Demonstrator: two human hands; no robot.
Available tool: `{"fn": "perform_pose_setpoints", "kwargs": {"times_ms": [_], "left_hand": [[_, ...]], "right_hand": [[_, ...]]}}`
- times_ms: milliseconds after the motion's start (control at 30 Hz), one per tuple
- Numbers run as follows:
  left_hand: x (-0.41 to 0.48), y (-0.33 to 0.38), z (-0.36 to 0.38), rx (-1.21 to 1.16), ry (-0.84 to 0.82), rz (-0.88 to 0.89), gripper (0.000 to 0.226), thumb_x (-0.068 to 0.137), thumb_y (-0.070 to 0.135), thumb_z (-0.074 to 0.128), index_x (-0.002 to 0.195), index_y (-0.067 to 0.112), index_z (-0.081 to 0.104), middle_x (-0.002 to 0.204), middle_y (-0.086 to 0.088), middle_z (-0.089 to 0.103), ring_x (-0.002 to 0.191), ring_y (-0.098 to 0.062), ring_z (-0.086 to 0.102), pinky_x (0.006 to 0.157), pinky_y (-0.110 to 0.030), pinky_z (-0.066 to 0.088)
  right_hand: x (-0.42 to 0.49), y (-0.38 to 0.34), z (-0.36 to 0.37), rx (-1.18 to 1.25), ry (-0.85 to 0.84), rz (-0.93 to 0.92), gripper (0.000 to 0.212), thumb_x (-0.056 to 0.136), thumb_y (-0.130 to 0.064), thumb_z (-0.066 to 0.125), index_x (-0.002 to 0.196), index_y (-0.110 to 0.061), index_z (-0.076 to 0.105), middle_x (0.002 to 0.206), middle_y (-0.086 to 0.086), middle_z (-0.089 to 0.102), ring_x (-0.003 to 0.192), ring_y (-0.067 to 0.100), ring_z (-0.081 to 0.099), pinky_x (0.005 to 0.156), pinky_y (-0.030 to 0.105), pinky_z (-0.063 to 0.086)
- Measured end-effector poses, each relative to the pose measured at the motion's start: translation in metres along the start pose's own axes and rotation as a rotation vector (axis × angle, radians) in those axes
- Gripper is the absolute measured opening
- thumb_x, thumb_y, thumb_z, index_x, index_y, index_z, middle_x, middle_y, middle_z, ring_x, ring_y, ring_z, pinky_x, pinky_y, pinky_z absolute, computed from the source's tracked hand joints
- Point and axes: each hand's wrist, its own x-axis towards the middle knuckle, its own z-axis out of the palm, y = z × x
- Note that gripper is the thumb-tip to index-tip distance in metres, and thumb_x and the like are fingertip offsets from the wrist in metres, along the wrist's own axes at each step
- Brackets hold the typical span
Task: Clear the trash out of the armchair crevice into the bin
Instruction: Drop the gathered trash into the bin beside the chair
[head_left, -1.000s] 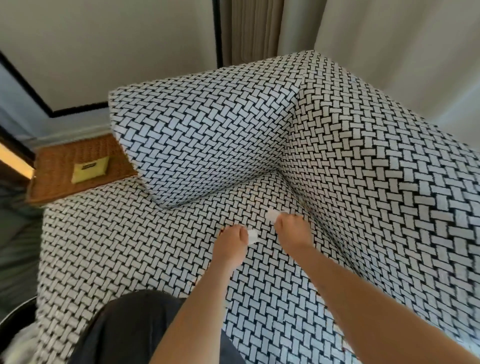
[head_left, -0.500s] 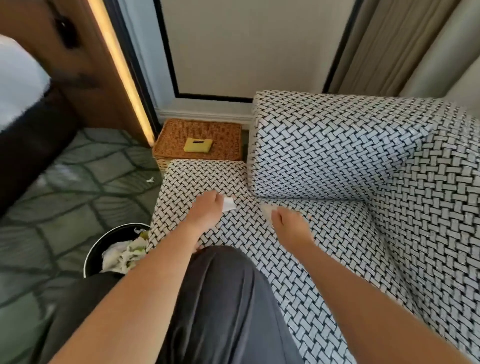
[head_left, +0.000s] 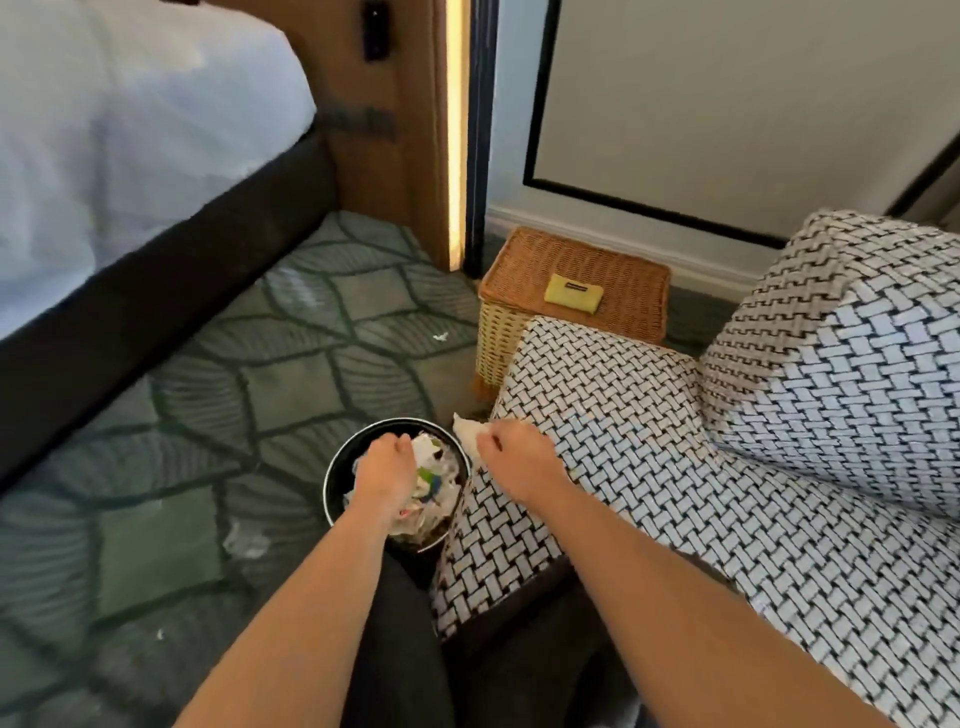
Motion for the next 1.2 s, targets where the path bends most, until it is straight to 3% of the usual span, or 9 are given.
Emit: {"fn": "perform_pose_setpoints", "kwargs": {"times_ms": [167, 333, 500, 633, 733, 800, 933, 1100, 1200], "left_hand": [[0.038, -0.024, 0.002, -0.126, 0.050, -0.227, 0.043, 0.101, 0.022, 0.029, 0.122, -0.008, 0.051, 0.129, -0.027, 0.051, 0.121, -0.040, 0.045, 0.096, -0.037, 0.036], [0.062, -0.035, 0.006, -0.118, 0.026, -0.355, 0.040, 0.100, 0.022, 0.033, 0.123, -0.005, 0.052, 0.126, -0.023, 0.054, 0.118, -0.037, 0.050, 0.094, -0.038, 0.040], [0.073, -0.041, 0.015, -0.106, -0.023, -0.351, 0.040, 0.097, 0.023, 0.036, 0.122, -0.004, 0.052, 0.119, -0.024, 0.058, 0.111, -0.038, 0.054, 0.089, -0.038, 0.043], [0.071, -0.041, 0.020, -0.079, -0.048, -0.285, 0.041, 0.096, 0.020, 0.034, 0.114, -0.010, 0.057, 0.109, -0.027, 0.062, 0.105, -0.038, 0.056, 0.079, -0.034, 0.043], [0.062, -0.028, 0.021, -0.135, -0.014, -0.183, 0.033, 0.094, 0.017, 0.039, 0.095, -0.007, 0.062, 0.096, -0.026, 0.064, 0.096, -0.040, 0.058, 0.076, -0.038, 0.043], [0.050, -0.014, 0.019, -0.159, 0.006, -0.097, 0.031, 0.096, 0.018, 0.040, 0.077, 0.002, 0.058, 0.076, -0.015, 0.059, 0.081, -0.033, 0.056, 0.066, -0.035, 0.036], [0.024, 0.015, 0.021, -0.225, 0.016, 0.072, 0.018, 0.097, 0.020, 0.041, 0.088, 0.011, 0.054, 0.085, -0.001, 0.053, 0.085, -0.020, 0.048, 0.070, -0.029, 0.030], [-0.007, 0.057, 0.034, -0.291, -0.032, 0.240, 0.021, 0.096, 0.021, 0.041, 0.097, 0.013, 0.060, 0.092, 0.000, 0.058, 0.089, -0.016, 0.052, 0.072, -0.028, 0.034], [-0.028, 0.090, 0.044, -0.281, -0.103, 0.359, 0.024, 0.097, 0.021, 0.039, 0.088, 0.011, 0.059, 0.083, 0.001, 0.058, 0.077, -0.012, 0.052, 0.062, -0.024, 0.036]], "right_hand": [[0.036, -0.019, 0.056, -0.037, -0.096, -0.014, 0.035, 0.097, -0.029, 0.033, 0.065, -0.016, 0.040, 0.076, 0.006, 0.052, 0.077, 0.026, 0.051, 0.062, 0.031, 0.034], [0.065, -0.027, 0.077, -0.042, -0.255, 0.028, 0.037, 0.094, -0.026, 0.037, 0.057, -0.020, 0.033, 0.070, 0.002, 0.044, 0.076, 0.026, 0.048, 0.065, 0.031, 0.033], [0.078, -0.026, 0.075, 0.026, -0.377, 0.000, 0.036, 0.091, -0.017, 0.040, 0.056, -0.011, 0.036, 0.059, 0.003, 0.040, 0.067, 0.022, 0.042, 0.060, 0.032, 0.030], [0.068, -0.024, 0.076, 0.020, -0.299, -0.034, 0.036, 0.089, -0.015, 0.040, 0.053, -0.014, 0.040, 0.060, 0.003, 0.045, 0.062, 0.022, 0.044, 0.063, 0.037, 0.040], [0.058, -0.023, 0.065, 0.042, -0.212, -0.073, 0.027, 0.091, -0.016, 0.040, 0.076, -0.009, 0.062, 0.083, 0.007, 0.062, 0.080, 0.026, 0.055, 0.074, 0.036, 0.045], [0.054, -0.019, 0.052, 0.040, -0.160, -0.088, 0.026, 0.092, -0.017, 0.040, 0.085, -0.009, 0.064, 0.092, 0.009, 0.065, 0.085, 0.026, 0.058, 0.076, 0.038, 0.048], [0.041, -0.001, 0.017, 0.018, -0.065, -0.079, 0.026, 0.094, -0.018, 0.040, 0.091, -0.009, 0.064, 0.091, 0.007, 0.065, 0.084, 0.023, 0.058, 0.076, 0.040, 0.050], [0.012, 0.050, -0.035, 0.023, 0.043, 0.029, 0.026, 0.095, -0.018, 0.039, 0.095, -0.007, 0.063, 0.091, 0.010, 0.066, 0.066, 0.017, 0.054, 0.064, 0.033, 0.050], [-0.009, 0.087, -0.066, 0.008, 0.093, 0.107, 0.028, 0.096, -0.020, 0.038, 0.095, -0.009, 0.062, 0.095, 0.009, 0.067, 0.083, 0.023, 0.063, 0.076, 0.036, 0.054]]}}
